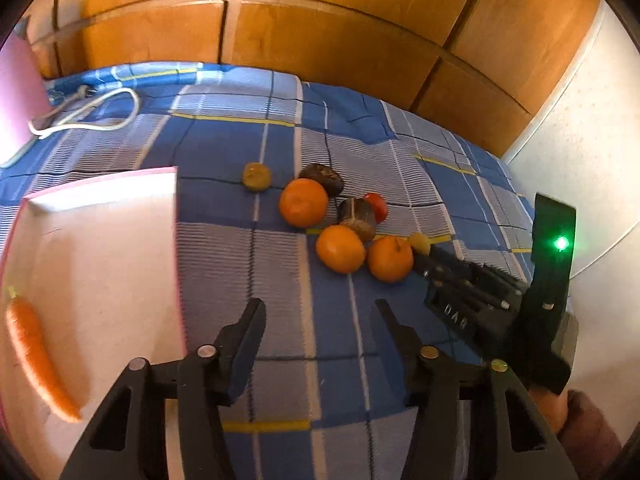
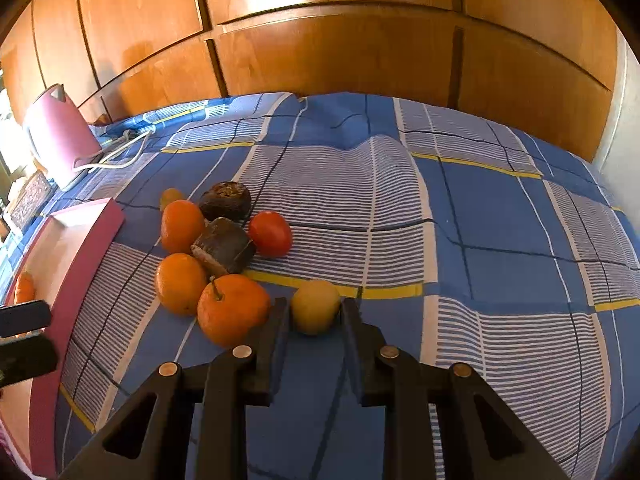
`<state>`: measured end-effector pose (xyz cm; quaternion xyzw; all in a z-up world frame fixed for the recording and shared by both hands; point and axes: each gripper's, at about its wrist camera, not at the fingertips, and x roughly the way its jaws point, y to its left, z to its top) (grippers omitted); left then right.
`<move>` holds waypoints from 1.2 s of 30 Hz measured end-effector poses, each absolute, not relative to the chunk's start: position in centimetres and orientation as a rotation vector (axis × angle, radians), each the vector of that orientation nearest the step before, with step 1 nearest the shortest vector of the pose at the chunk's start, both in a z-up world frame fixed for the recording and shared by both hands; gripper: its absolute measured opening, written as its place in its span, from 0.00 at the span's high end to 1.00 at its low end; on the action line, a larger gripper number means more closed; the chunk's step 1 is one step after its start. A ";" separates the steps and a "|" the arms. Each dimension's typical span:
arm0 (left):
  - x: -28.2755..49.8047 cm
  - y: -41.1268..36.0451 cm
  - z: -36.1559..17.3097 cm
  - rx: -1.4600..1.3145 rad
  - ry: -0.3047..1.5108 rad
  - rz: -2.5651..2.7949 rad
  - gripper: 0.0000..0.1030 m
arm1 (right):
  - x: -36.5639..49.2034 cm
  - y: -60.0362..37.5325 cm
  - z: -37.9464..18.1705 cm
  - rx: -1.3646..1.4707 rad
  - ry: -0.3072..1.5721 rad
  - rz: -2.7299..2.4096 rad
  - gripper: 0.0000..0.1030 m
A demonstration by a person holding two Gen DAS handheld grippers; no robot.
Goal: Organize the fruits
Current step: 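Grasp the yellow fruit with the right tool while the left tool moves toward an orange, then drop an orange in the tray with the left tool while the right tool holds the yellow fruit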
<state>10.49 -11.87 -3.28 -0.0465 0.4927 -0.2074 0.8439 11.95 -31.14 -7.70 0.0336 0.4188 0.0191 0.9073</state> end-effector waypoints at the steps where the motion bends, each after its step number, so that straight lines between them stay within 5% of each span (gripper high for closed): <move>1: 10.8 -12.2 -3.5 -0.099 1.048 -0.444 0.54 | 12.1 -31.4 -8.0 0.079 0.879 0.031 0.76; 23: 17.1 -15.3 -7.3 -0.227 1.139 -0.435 0.59 | 12.1 -31.9 -7.8 0.111 0.866 0.042 0.76; 36: 13.7 -14.5 -6.8 -0.171 1.109 -0.452 0.64 | 12.3 -31.4 -8.1 0.069 0.865 0.022 0.76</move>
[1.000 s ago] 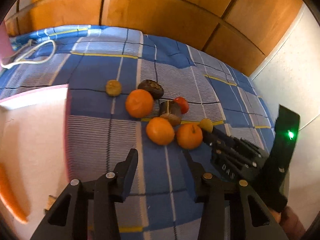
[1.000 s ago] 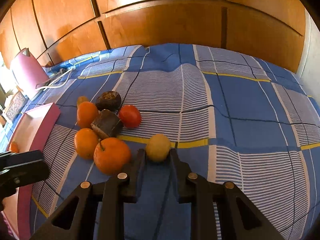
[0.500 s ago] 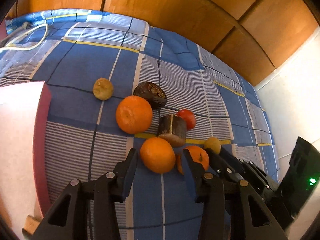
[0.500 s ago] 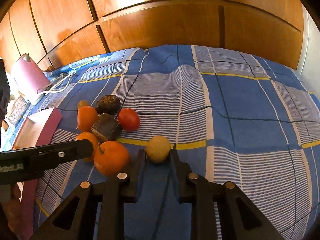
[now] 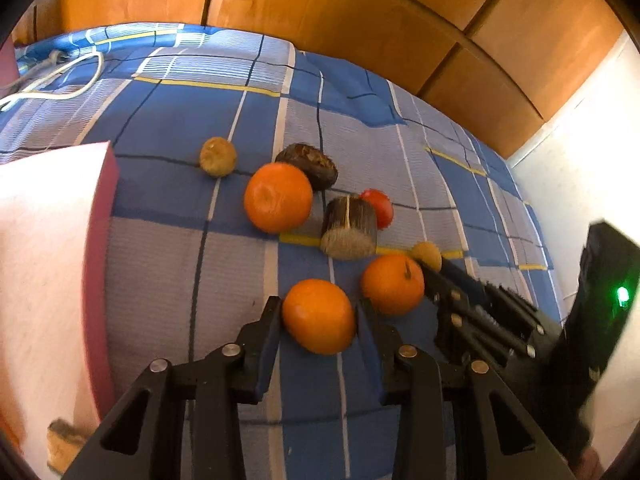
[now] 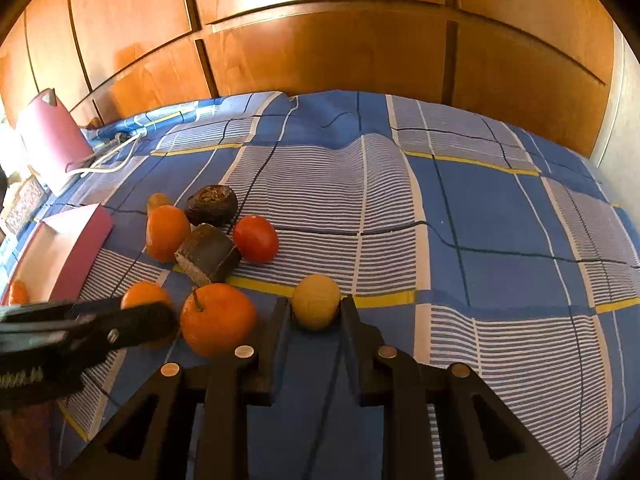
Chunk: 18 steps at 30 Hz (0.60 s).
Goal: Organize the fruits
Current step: 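Drop an orange in the tray with the left tool while the right tool holds the yellow fruit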
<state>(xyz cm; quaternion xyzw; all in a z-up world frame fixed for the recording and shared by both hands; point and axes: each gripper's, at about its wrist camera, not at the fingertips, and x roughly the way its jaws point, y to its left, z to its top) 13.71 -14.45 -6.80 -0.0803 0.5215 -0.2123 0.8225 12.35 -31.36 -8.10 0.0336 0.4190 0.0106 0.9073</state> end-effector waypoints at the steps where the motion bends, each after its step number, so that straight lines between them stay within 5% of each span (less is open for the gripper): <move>1: 13.3 -14.3 -6.7 -0.166 1.107 -0.452 0.64 | 12.4 -31.4 -8.1 0.072 0.866 0.024 0.76; 18: 9.6 -4.3 -0.4 -0.219 0.924 -0.291 0.64 | 12.5 -31.0 -8.5 0.049 0.877 0.016 0.76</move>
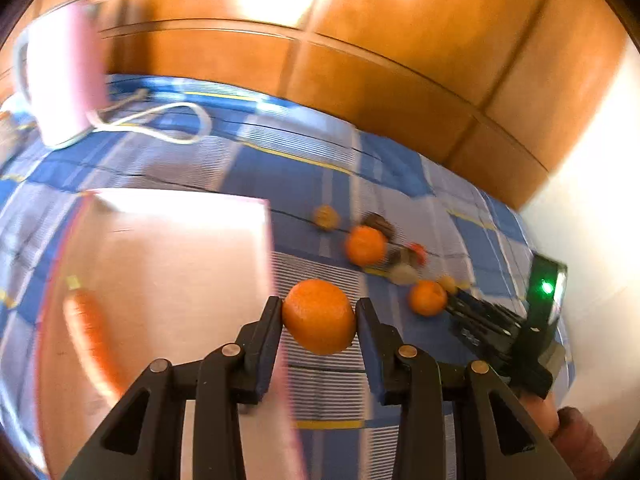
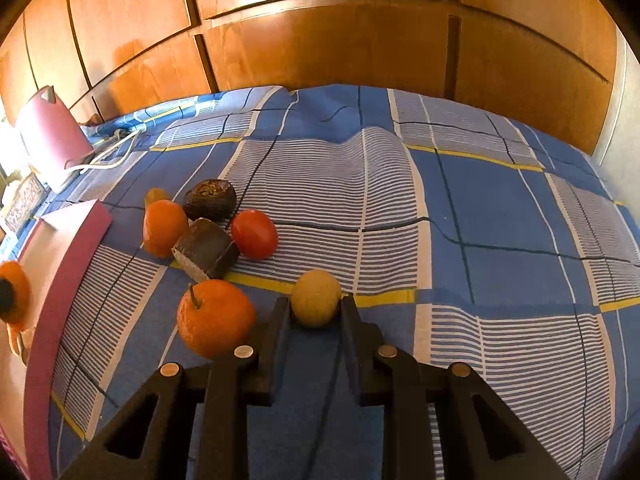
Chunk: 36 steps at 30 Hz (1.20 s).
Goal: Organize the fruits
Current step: 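Drop an orange in the tray with the left tool while the right tool holds the yellow fruit, then lower the yellow fruit into the tray and open the right tool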
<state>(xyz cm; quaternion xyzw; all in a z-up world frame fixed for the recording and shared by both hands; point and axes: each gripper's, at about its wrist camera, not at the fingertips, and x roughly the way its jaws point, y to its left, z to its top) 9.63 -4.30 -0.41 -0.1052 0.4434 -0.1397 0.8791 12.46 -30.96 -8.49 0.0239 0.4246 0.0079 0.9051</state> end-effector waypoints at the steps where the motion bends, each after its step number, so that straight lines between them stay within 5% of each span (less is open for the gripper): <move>1: 9.5 -2.9 -0.4 -0.228 0.921 -0.259 0.64 | 12.4 -30.9 -8.5 0.046 0.876 0.015 0.76; 13: 7.3 4.4 -2.6 -0.263 0.930 -0.063 0.63 | 12.4 -29.8 -8.3 -0.042 0.877 -0.024 0.76; 36: 3.7 4.4 -1.5 -0.237 0.869 -0.033 0.54 | 6.3 -26.7 -4.5 0.000 0.808 0.087 0.77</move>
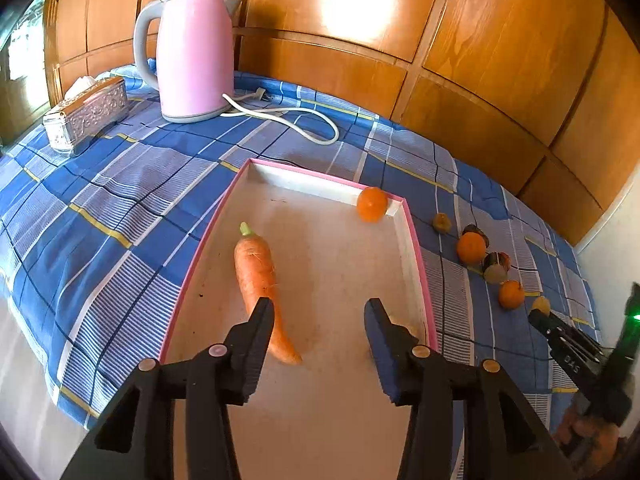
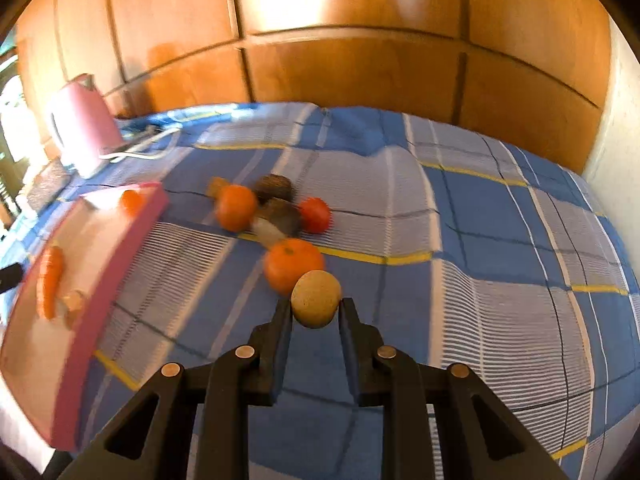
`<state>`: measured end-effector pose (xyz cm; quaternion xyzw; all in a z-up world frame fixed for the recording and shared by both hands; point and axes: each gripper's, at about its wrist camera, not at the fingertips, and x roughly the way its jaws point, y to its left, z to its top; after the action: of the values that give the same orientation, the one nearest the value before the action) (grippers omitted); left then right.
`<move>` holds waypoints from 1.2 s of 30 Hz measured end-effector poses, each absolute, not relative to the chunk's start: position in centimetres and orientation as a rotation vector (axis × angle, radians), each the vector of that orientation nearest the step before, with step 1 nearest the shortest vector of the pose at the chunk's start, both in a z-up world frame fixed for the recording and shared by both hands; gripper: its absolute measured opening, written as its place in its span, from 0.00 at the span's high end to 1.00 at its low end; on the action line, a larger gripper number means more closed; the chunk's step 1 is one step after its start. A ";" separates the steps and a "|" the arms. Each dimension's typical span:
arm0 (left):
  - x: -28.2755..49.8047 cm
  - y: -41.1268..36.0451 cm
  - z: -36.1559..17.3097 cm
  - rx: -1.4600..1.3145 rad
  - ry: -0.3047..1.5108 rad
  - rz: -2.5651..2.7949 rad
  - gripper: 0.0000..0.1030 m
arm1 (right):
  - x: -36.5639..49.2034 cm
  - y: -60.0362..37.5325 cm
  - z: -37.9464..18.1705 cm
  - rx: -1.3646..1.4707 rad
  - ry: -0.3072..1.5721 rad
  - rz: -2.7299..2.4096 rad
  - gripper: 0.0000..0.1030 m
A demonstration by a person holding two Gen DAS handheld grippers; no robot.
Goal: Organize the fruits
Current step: 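Lower the yellow fruit into the tray and open the right tool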
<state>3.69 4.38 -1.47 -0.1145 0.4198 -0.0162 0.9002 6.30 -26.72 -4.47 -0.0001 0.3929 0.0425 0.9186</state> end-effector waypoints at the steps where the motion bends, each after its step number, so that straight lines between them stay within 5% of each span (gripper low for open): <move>1: 3.6 4.4 -1.5 -0.237 0.869 -0.033 0.54 | 6.1 -26.0 -4.1 -0.003 0.801 0.113 0.77; 20: 2.9 7.4 -1.9 -0.284 0.859 0.025 0.48 | 3.9 -10.6 -3.5 -0.066 0.898 0.665 0.77; 36: 2.6 5.4 -1.6 -0.226 0.856 -0.003 0.48 | 3.1 -10.6 -3.9 -0.062 0.897 0.614 0.73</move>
<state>2.58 5.43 -1.59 -0.1093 0.4140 -0.0016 0.9037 3.06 -10.59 -3.91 -0.0296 0.4265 0.2920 0.8555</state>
